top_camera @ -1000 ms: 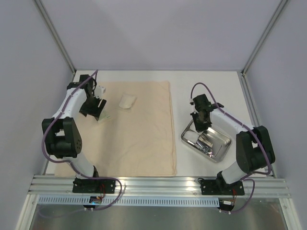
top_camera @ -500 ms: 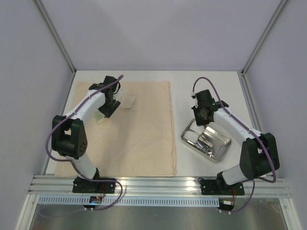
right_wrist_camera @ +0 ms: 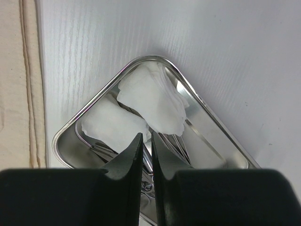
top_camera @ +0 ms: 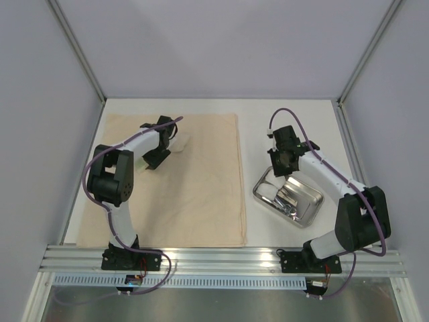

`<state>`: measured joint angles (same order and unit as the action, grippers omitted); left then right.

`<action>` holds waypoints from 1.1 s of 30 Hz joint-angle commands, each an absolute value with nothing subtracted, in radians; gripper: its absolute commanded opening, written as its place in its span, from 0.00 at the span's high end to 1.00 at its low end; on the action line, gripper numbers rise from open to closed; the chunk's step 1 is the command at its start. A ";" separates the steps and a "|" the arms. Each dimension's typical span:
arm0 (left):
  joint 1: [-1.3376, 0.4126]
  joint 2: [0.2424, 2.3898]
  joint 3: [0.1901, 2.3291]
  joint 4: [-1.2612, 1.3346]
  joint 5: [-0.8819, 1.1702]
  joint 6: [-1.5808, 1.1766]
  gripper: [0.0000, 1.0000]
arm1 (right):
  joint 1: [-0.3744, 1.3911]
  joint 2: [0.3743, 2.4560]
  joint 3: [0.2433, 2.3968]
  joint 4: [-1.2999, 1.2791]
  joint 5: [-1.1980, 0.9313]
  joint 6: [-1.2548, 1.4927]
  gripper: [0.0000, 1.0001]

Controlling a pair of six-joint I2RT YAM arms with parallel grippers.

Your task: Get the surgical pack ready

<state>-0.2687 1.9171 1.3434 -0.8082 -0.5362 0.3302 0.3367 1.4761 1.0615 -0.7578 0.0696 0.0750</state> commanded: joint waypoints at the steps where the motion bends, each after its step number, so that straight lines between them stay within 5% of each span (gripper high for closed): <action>1: -0.275 1.925 1.355 -0.765 -0.536 0.348 0.31 | 0.330 1.437 1.069 -0.749 0.063 0.086 0.85; 7: -0.275 1.931 1.335 -0.752 -0.440 0.341 0.52 | 0.331 1.421 1.069 -0.759 0.067 0.084 0.85; 12: -0.275 1.914 1.319 -0.765 -0.408 0.350 0.80 | 0.330 1.394 1.085 -0.778 0.078 0.084 0.85; 13: -0.275 1.910 1.316 -0.764 -0.405 0.356 0.97 | 0.331 1.381 1.092 -0.781 0.080 0.084 0.85; 14: -0.275 1.895 1.315 -0.761 -0.405 0.359 1.00 | 0.331 1.373 1.095 -0.781 0.075 0.084 0.85; 33: -0.275 1.698 1.347 -0.853 -0.258 0.384 1.00 | 0.333 1.154 1.091 -0.661 -0.146 0.048 0.82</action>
<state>-0.2687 1.7153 1.3148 -0.7937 -0.3130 0.3614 0.3370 1.1652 1.0706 -0.7162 -0.0765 0.0586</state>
